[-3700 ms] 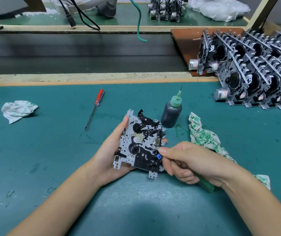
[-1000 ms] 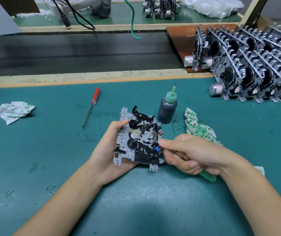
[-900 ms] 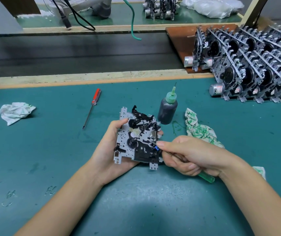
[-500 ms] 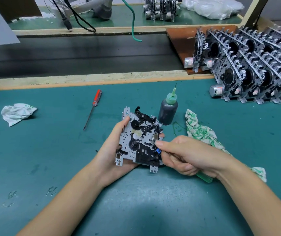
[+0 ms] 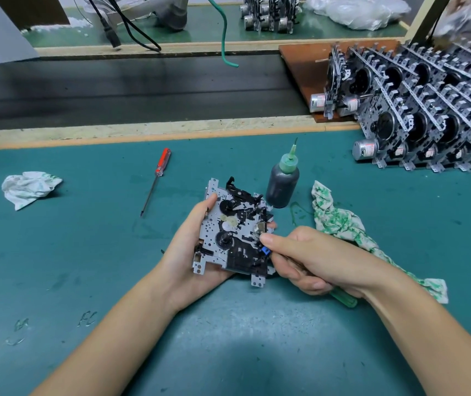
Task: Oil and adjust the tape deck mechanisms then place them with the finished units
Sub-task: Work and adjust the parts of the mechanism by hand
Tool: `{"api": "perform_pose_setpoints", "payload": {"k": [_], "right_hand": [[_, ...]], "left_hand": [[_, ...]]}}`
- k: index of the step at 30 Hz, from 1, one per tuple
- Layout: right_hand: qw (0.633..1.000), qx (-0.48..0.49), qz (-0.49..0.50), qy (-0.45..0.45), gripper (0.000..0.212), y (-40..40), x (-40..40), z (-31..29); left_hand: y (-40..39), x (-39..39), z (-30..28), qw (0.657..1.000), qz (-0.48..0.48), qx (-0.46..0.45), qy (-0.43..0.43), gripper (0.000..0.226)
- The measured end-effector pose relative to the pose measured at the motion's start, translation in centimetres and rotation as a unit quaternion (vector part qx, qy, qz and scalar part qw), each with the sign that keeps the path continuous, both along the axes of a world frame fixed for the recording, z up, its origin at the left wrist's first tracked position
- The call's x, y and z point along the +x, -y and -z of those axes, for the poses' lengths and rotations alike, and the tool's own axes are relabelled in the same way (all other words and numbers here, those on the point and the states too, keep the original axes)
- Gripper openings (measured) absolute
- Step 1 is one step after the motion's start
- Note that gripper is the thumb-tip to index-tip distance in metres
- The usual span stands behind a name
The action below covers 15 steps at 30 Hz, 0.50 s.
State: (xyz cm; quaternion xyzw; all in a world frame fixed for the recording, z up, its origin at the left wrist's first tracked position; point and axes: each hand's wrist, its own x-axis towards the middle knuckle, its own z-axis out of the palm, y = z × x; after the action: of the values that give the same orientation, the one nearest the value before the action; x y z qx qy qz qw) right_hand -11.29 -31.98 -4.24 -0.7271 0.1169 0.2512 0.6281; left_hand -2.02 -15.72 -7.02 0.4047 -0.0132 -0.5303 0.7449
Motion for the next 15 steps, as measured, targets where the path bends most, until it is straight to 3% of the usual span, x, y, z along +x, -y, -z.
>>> {"api": "perform_pose_setpoints", "payload": {"k": [15], "right_hand": [[0.997, -0.072, -0.036, 0.017, 0.06, -0.07, -0.22, 0.12]], "left_hand": [[0.0, -0.13, 0.07, 1.0, -0.015, 0.001, 0.01, 0.054]]}}
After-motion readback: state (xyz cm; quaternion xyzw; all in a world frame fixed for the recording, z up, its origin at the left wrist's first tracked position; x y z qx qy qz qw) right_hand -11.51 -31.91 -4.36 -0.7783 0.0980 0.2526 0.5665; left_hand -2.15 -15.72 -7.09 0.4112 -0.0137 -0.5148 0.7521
